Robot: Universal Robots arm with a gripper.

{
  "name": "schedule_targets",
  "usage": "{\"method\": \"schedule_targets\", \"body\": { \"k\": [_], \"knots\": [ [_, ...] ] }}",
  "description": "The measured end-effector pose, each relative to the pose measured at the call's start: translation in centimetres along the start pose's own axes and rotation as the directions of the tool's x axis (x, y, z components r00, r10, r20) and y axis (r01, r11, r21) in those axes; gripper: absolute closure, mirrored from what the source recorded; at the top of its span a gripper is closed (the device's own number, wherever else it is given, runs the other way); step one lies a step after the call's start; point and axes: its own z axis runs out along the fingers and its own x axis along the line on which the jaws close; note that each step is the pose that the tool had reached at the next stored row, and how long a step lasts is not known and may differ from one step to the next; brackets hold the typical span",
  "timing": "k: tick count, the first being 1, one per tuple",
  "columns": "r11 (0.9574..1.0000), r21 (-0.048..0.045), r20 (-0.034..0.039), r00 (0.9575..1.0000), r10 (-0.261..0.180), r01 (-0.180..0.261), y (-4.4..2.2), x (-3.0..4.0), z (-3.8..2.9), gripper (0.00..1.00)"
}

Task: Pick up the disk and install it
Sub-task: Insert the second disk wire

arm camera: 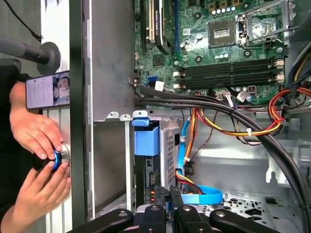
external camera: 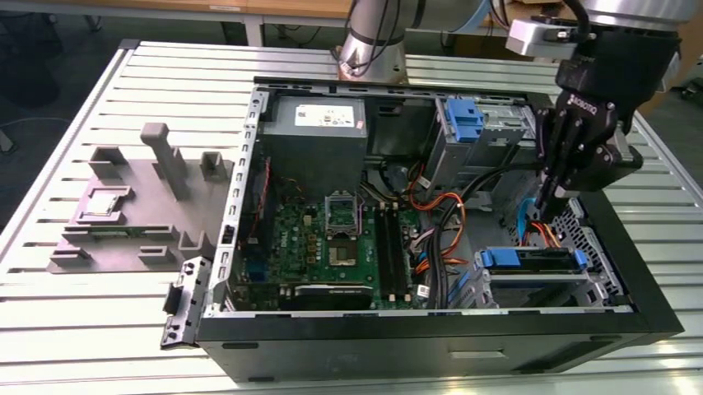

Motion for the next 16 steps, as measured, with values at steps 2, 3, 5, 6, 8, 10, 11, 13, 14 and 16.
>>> {"method": "schedule_targets", "body": {
  "k": [2, 3, 5, 6, 8, 10, 11, 13, 14, 16],
  "knots": [
    [1.0000, 0.0012, 0.0177, 0.9998, 0.000, 0.000, 0.00, 0.23, 0.14, 0.84],
    [1.0000, 0.0016, 0.0285, 0.9996, 0.001, -0.001, 0.01, 0.33, 0.21, 0.84],
    [1.0000, 0.0023, 0.0392, 0.9992, 0.001, -0.001, 0.12, 0.56, 0.42, 0.84],
    [1.0000, 0.0035, 0.0416, 0.9991, 0.001, -0.001, 0.21, 0.67, 0.55, 0.84],
    [1.0000, 0.0067, 0.0443, 0.9990, 0.002, -0.002, 0.40, 0.82, 0.73, 0.84],
    [0.9999, 0.0132, 0.0454, 0.9990, 0.003, -0.004, 0.56, 0.97, 0.83, 0.84],
    [0.9998, 0.0182, 0.0457, 0.9989, 0.004, -0.005, 0.61, 1.04, 0.87, 0.84],
    [0.9995, 0.0290, 0.0469, 0.9989, 0.007, -0.009, 0.75, 1.12, 0.90, 0.84],
    [0.9994, 0.0334, 0.0472, 0.9988, 0.009, -0.010, 0.84, 1.17, 0.92, 0.84],
    [0.9992, 0.0376, 0.0478, 0.9988, 0.009, -0.010, 1.14, 1.27, 0.97, 0.84]
  ]
}}
